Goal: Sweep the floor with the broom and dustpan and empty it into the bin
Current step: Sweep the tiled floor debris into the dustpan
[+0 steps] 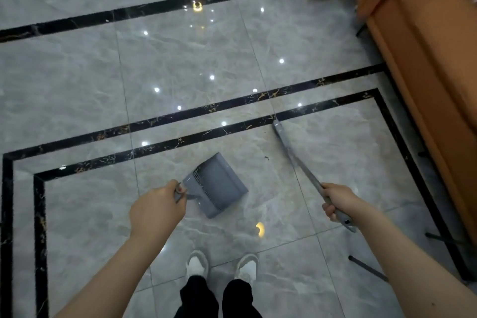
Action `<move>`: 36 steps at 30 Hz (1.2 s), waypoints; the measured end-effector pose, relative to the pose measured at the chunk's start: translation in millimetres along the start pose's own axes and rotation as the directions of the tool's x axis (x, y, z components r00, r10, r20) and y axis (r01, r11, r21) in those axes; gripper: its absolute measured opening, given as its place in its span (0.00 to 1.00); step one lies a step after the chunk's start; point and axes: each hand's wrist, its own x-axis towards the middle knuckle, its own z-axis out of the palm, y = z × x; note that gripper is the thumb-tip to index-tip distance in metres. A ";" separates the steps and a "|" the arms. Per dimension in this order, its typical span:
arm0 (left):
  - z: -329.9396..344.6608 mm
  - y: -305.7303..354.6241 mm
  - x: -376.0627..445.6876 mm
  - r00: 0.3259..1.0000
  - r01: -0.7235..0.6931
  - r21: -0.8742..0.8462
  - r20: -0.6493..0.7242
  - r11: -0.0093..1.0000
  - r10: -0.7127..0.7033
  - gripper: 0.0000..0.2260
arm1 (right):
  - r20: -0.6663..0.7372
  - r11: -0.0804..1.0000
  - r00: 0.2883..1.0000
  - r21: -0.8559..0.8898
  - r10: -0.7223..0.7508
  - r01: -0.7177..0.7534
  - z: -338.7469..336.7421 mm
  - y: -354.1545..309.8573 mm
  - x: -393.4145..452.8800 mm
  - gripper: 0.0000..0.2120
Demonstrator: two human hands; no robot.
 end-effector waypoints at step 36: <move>-8.1 -30.9 2.8 1.000 -0.012 -0.023 0.025 1.000 0.013 0.08 | 0.172 0.999 0.984 -0.012 -0.039 0.042 3.4 4.0 -51.9 0.22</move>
